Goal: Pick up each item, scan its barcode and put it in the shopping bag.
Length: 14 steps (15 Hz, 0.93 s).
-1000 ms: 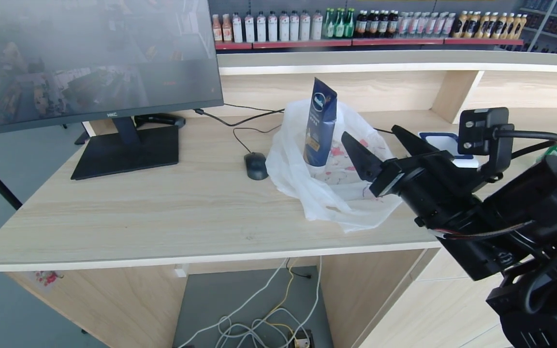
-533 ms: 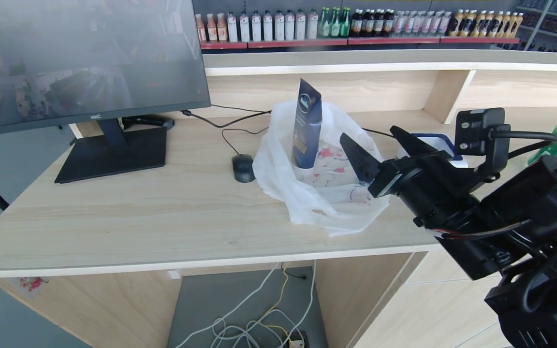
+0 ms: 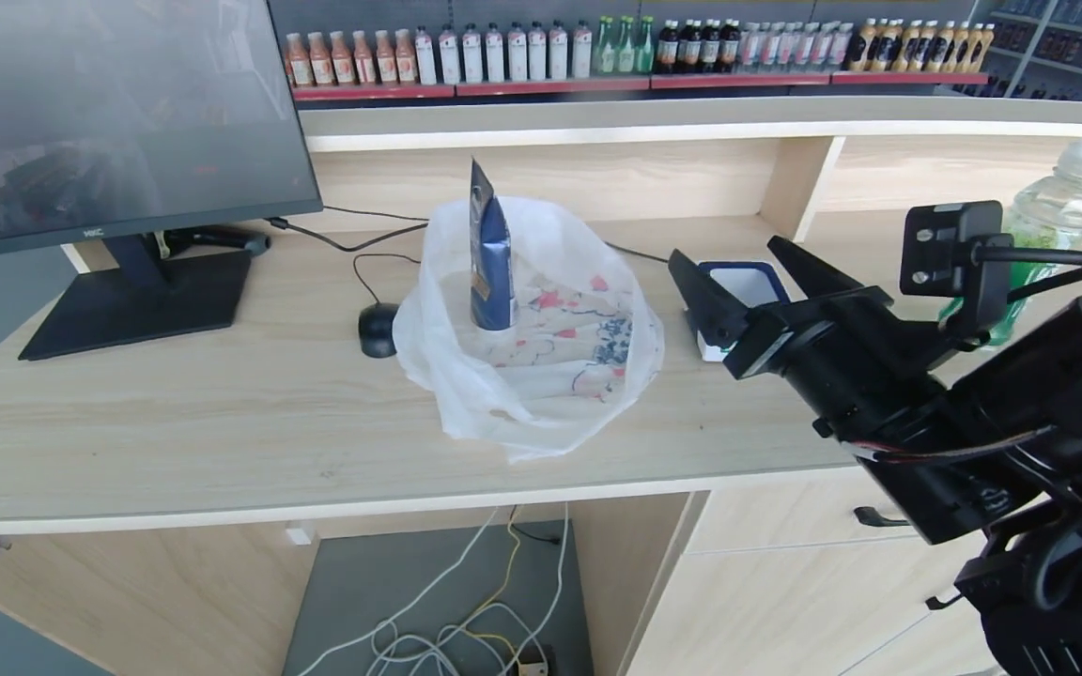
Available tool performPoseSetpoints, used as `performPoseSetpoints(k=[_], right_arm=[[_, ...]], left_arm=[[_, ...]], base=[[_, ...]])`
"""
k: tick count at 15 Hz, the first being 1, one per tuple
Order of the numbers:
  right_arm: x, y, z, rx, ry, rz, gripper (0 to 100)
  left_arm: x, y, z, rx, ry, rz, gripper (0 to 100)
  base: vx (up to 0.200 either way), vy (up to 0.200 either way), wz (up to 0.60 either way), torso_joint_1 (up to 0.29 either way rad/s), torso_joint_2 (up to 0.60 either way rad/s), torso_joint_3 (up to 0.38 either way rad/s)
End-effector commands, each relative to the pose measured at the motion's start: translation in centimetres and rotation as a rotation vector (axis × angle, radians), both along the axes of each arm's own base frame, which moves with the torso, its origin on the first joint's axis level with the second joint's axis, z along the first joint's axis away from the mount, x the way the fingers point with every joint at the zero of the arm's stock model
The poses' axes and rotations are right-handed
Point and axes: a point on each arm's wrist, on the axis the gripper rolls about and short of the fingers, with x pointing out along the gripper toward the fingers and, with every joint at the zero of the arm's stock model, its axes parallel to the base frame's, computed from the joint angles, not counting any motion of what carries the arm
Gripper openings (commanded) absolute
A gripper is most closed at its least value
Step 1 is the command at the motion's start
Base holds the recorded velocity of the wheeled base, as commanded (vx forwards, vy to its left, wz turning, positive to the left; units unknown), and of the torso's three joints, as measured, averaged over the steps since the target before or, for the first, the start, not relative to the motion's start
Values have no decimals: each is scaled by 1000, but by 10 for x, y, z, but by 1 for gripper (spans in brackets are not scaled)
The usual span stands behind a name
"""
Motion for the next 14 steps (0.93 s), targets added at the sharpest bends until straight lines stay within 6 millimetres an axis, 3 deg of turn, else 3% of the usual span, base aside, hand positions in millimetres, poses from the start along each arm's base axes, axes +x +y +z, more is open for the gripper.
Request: performPoseSetpoints(k=[1,10,14], right_arm=[[-2,-2,2,2,-5,1,100],[-14,-3,-26,-66,91,22,100],[-18,-6,-27,-72,100,20,100]], left_arm=[[0,0,0,0,2,0,100],[0,0,0,-2,2,0,100],[0,0,0,-2,2,0,100]], base=[[0,-200,0,7,2,-2],[0,-200,0,3,2,2],[0,-200,0,1,5,0]])
